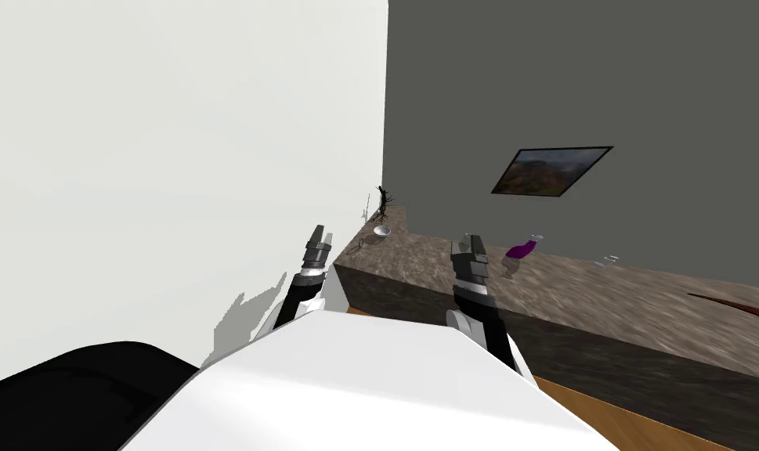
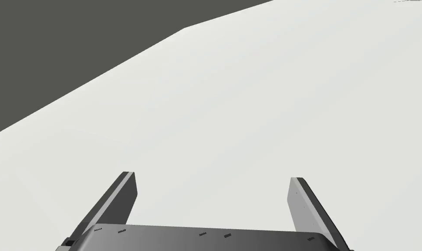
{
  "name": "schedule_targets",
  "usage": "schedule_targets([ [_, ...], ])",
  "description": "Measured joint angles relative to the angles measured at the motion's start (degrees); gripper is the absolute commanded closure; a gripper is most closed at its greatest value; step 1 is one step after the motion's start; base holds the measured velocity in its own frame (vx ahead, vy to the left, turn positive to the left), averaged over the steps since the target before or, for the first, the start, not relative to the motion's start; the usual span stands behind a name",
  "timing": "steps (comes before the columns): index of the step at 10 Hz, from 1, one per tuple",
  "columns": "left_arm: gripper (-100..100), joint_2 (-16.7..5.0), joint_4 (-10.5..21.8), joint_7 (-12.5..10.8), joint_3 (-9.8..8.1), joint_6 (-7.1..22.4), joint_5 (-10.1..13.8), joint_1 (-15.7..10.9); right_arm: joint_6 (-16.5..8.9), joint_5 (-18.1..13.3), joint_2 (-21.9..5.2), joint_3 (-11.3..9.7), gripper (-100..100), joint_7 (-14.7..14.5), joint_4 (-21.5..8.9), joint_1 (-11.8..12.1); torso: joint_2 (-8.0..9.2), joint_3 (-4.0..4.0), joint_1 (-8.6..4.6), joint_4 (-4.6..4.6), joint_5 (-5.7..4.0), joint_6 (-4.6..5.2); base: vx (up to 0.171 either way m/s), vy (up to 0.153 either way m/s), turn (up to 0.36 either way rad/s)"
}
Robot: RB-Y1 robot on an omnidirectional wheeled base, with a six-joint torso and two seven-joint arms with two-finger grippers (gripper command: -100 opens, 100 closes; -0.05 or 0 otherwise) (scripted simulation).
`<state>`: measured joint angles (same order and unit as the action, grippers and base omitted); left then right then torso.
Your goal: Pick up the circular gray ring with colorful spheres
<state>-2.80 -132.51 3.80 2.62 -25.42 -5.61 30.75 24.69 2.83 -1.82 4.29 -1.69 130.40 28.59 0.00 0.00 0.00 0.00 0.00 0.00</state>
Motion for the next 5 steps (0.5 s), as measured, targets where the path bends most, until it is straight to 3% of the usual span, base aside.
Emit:
schedule_targets([
  [5,-100,-5.05,3.55,-0.83,-3.07,2.56,-0.28,2.65,0.0,0.0,0.0,-0.01,0,0.0,0.0,-0.01,0.23,0.13,-0.11,0.05,-0.02,0.01,-0.049,-0.026,-0.153],
])
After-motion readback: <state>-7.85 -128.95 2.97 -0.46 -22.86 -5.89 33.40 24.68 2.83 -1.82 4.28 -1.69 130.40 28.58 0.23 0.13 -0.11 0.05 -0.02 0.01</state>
